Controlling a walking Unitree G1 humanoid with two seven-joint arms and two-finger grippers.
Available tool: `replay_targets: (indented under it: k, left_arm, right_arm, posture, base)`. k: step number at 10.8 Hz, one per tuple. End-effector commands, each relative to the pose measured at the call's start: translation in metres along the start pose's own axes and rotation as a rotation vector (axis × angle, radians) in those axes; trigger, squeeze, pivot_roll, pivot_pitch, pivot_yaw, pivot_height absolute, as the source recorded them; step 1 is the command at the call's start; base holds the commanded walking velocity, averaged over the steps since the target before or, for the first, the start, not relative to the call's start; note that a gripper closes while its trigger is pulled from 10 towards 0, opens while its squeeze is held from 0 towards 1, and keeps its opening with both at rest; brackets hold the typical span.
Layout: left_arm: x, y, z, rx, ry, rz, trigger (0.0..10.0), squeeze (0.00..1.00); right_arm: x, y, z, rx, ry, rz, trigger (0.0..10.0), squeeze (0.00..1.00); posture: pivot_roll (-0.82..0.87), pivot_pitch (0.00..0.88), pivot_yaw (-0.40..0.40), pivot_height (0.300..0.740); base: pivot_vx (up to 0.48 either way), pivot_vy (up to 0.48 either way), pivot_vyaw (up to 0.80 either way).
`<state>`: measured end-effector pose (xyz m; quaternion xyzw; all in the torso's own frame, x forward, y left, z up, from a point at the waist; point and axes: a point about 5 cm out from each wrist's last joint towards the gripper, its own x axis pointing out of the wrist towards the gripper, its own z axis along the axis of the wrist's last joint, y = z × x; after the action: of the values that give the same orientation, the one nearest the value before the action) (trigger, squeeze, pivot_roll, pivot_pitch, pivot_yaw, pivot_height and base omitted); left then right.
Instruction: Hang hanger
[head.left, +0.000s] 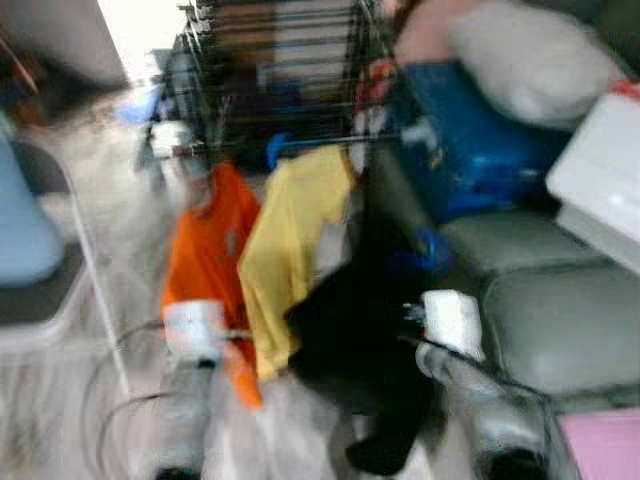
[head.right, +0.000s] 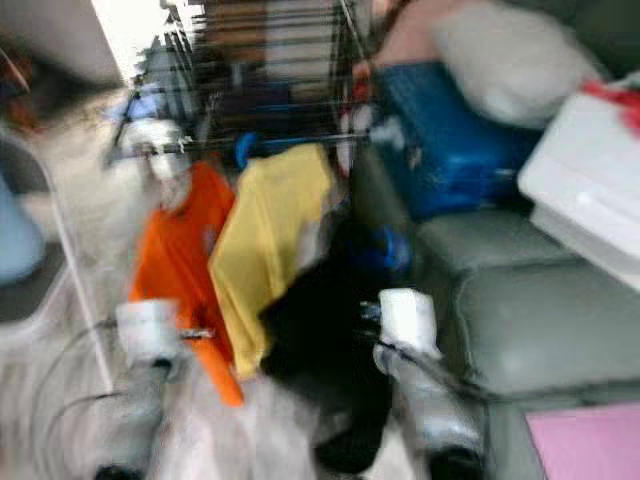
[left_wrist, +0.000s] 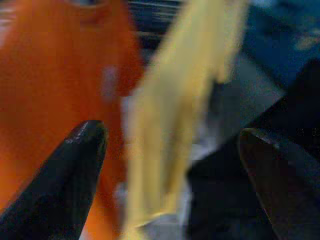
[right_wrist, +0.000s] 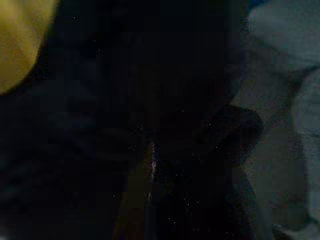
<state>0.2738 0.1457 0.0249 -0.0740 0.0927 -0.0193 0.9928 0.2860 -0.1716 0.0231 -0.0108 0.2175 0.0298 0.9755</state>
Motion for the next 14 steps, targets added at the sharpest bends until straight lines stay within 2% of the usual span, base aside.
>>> replay_targets:
  k: [1, 3, 9, 14]
  left_arm:
    - [0.0, 0.013, 0.003, 0.021, -0.004, 0.027, 10.0, 0.0]
    - [-0.001, 0.01, 0.002, 0.013, 0.005, 0.006, 10.0, 0.0]
    - [-0.002, 0.007, 0.004, -0.002, -0.016, -0.018, 10.0, 0.0]
    - [-0.003, 0.002, 0.002, -0.008, -0.013, -0.048, 10.0, 0.0]
  right_arm:
    - [0.003, 0.009, 0.014, 0.007, -0.057, 0.015, 10.0, 0.0]
    - [0.003, 0.009, 0.014, 0.013, -0.06, 0.01, 10.0, 0.0]
    - [0.002, 0.02, 0.009, 0.004, -0.04, 0.084, 10.0, 0.0]
    - [0.003, 0.018, 0.012, -0.001, -0.054, 0.078, 10.0, 0.0]
  posture:
    - [-0.13, 0.0, 0.053, 0.74]
    - [-0.13, 0.0, 0.054, 0.74]
    - [-0.13, 0.0, 0.054, 0.74]
    - [-0.14, 0.0, 0.049, 0.74]
  base:
    - [0.345, 0.334, 0.0]
    - [0.381, 0.289, 0.0]
    - [0.0, 0.0, 0.0]
    - [0.293, 0.0, 0.0]
